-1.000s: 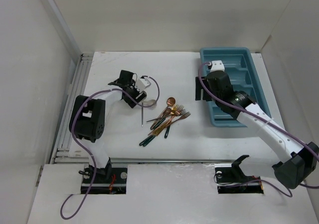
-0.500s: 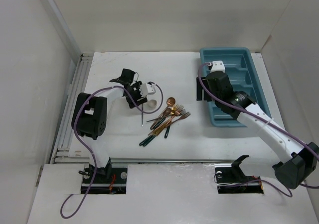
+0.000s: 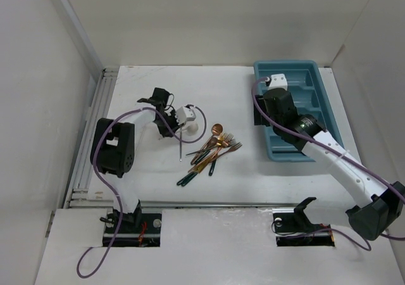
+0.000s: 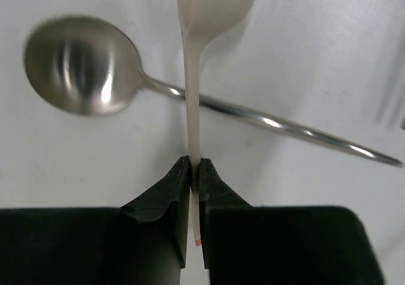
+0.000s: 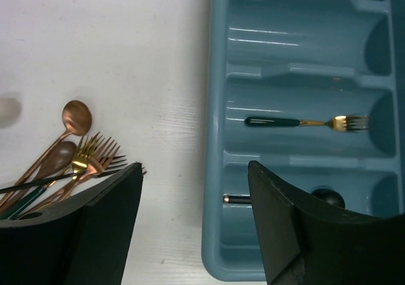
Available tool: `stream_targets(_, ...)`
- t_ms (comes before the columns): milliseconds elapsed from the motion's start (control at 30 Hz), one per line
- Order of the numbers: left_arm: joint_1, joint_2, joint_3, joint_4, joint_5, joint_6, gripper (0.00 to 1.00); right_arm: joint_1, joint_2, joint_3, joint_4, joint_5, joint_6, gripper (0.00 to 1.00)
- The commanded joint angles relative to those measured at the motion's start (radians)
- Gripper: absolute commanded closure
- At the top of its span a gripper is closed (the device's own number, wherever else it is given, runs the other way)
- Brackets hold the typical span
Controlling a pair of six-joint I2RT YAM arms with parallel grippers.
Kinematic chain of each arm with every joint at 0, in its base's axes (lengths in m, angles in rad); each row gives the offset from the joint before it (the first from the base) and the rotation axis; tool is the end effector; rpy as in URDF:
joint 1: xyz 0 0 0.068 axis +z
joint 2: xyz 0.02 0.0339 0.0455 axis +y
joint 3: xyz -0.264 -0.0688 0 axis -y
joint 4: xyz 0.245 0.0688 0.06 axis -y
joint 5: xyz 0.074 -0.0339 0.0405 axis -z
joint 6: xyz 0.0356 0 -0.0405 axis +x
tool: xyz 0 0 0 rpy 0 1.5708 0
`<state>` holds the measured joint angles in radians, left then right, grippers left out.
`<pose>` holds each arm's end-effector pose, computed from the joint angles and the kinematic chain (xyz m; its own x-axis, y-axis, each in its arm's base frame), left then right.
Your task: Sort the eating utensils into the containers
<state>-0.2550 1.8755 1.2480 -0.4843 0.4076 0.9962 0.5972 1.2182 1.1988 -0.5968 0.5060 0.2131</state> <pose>0.3642 -0.1095 0.1744 -0.1344 0.8314 -0.5391 0.9464 0.2689 0.1788 0.2253 0.1324 0.3557 -0.5019 -0.1176 -0.8569 -0.0600 0.9931 -0.1012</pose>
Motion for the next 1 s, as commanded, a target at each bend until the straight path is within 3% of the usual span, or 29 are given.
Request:
stream_targets(0,0.002,-0.200,0.017,-0.123,0.052,-0.102,1.00,0.009,-0.014,0.036,0.069,0.052,-0.032,0.29)
stream_targets(100,-0.052,-0.304,0.095,-0.093,0.089,-0.256,1.00,-0.036,-0.067,0.085,0.069,0.052,-0.032,0.31)
stream_targets(200,-0.192,-0.305,0.218,-0.031,0.099,-0.404,1.00,-0.101,-0.118,0.155,0.020,0.087,-0.055,0.32)
stream_targets(333,-0.413,-0.073,0.420,0.041,0.160,-0.553,1.00,-0.126,-0.235,0.248,-0.087,0.225,-0.067,0.33)
stream_targets(400,-0.470,0.034,0.592,0.041,0.226,-0.588,1.00,-0.126,-0.288,0.271,-0.139,0.323,-0.012,0.36)
stream_targets(633,-0.685,0.338,0.941,0.289,0.206,-0.749,1.00,-0.126,-0.522,0.237,-0.201,0.378,-0.055,0.36)
stream_targets(933,-0.776,0.519,0.982,0.346,0.122,-0.771,1.00,-0.126,-0.608,0.190,-0.324,0.358,-0.122,0.30)
stream_targets(967,-0.785,0.519,0.982,0.346,0.102,-0.771,0.93,-0.126,-0.608,0.189,-0.324,0.358,-0.135,0.28)
